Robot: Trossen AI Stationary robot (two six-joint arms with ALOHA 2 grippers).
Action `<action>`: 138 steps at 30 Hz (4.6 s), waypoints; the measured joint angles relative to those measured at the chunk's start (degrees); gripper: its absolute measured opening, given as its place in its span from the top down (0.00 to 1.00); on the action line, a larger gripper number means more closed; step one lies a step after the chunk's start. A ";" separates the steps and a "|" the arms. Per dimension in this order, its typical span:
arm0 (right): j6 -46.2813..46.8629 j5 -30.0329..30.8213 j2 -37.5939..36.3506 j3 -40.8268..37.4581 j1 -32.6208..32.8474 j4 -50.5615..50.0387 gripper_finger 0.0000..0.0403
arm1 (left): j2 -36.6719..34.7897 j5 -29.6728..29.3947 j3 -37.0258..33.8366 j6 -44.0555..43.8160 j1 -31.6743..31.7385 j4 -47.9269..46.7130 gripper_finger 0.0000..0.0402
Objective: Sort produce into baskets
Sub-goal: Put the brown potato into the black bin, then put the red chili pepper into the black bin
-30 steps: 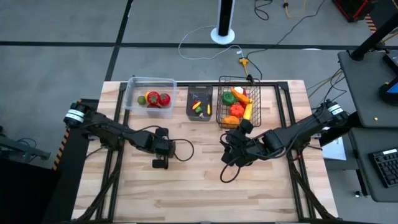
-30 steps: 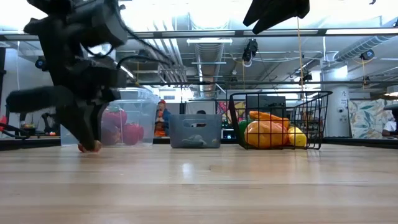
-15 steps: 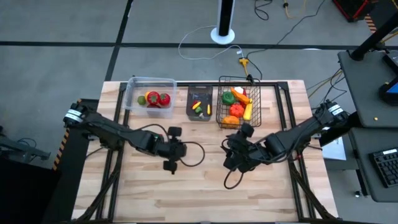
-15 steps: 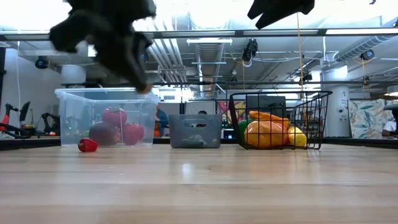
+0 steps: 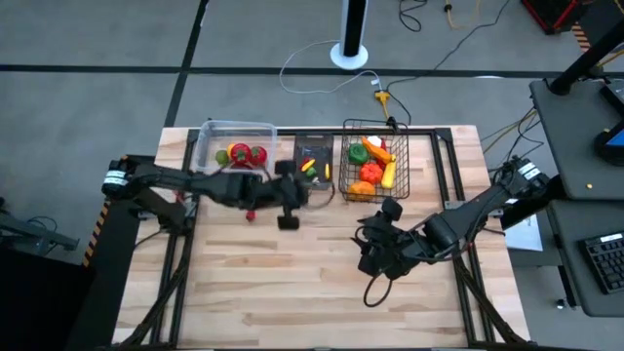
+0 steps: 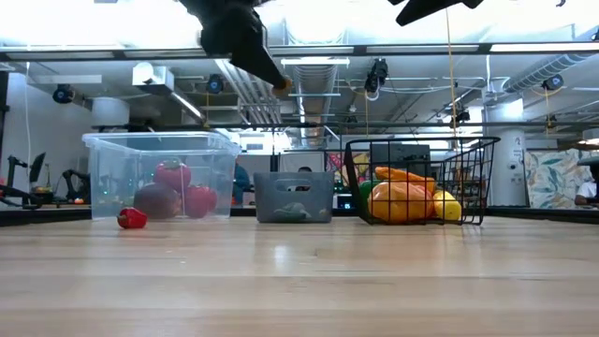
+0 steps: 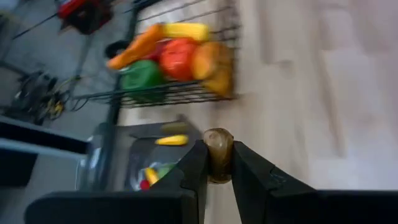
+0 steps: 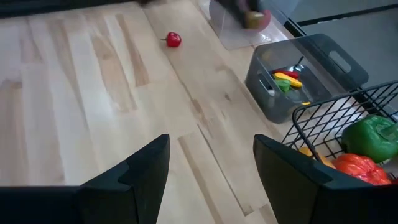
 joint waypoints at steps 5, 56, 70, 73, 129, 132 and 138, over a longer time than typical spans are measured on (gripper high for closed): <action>0.20 0.31 -1.70 0.00 0.29 -0.03 0.44 | 0.47 0.96 -0.13 -0.08 7.36 2.77 0.90; 0.85 3.58 -2.35 -0.03 0.27 -2.10 0.44 | 14.15 3.59 9.31 -8.92 12.27 -10.16 0.62; 2.20 3.59 -2.31 -1.68 0.27 -0.55 0.44 | 10.49 -2.36 7.88 -26.01 -6.37 -27.11 0.62; 2.34 3.50 -2.31 -2.24 0.27 0.28 0.44 | 10.25 -2.66 5.81 -33.60 -8.46 -28.42 0.62; 1.86 3.46 -2.31 -2.45 0.27 3.73 0.44 | 11.30 -0.49 -13.14 -80.47 -7.00 -34.89 0.43; 1.83 3.48 -2.31 -2.45 0.25 3.73 0.44 | 11.30 -0.76 -14.12 -79.98 -6.62 -32.97 0.44; 1.86 3.48 -2.31 -2.45 0.25 3.77 0.44 | 11.30 -2.10 -16.55 -78.31 -5.21 -28.84 0.46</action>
